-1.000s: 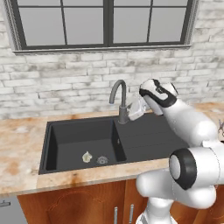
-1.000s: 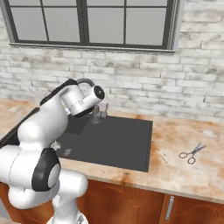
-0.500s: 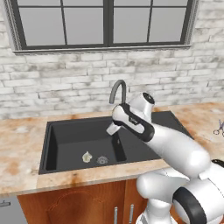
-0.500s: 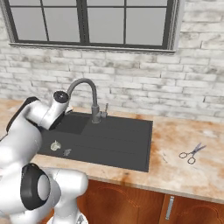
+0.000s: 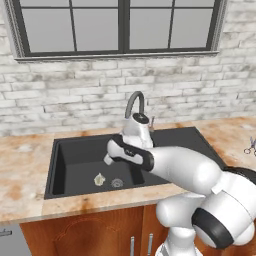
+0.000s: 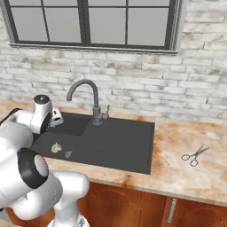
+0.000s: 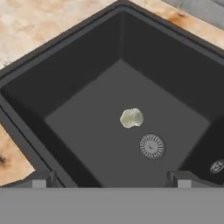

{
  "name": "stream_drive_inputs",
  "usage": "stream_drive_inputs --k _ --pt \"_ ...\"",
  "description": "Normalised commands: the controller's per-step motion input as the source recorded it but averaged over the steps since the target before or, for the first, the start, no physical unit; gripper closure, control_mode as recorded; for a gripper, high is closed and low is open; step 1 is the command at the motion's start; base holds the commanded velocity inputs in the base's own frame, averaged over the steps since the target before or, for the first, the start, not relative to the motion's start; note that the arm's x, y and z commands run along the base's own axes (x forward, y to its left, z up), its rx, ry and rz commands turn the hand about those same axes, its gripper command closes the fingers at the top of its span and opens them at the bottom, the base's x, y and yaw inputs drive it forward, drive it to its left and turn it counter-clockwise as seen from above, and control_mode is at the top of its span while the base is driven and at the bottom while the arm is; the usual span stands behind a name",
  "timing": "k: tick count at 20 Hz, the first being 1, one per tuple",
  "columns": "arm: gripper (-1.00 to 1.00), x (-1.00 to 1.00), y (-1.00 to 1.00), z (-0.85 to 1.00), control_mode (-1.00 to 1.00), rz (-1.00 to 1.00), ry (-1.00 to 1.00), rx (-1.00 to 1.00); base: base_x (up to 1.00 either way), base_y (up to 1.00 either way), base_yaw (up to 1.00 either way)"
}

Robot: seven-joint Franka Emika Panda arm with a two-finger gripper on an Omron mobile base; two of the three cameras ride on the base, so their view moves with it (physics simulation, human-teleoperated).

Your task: Turn on the sink faucet. Then move the garlic from the counter to the sink. Turn off the sink. Move the vegetable from the sink to the pot next to the stove. Finally move the pot to the front right burner.

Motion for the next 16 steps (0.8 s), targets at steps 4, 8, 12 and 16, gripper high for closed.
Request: stream_drive_inputs --k 4,8,12,16 --pt "-1.00 0.01 0.16 -0.29 -1.00 -0.11 0.09 -0.06 0.00 0.00 0.00" --pt "-1.00 0.00 0.25 -0.32 -1.00 -0.21 0.06 -0.03 0.00 0.00 0.00" --pt "-1.00 0.00 0.23 -0.28 -1.00 -0.23 0.07 -0.02 0.00 0.00 0.00" --pt "-1.00 0.11 0.17 -0.25 -1.00 -0.20 0.12 -0.04 0.00 0.00 0.00"
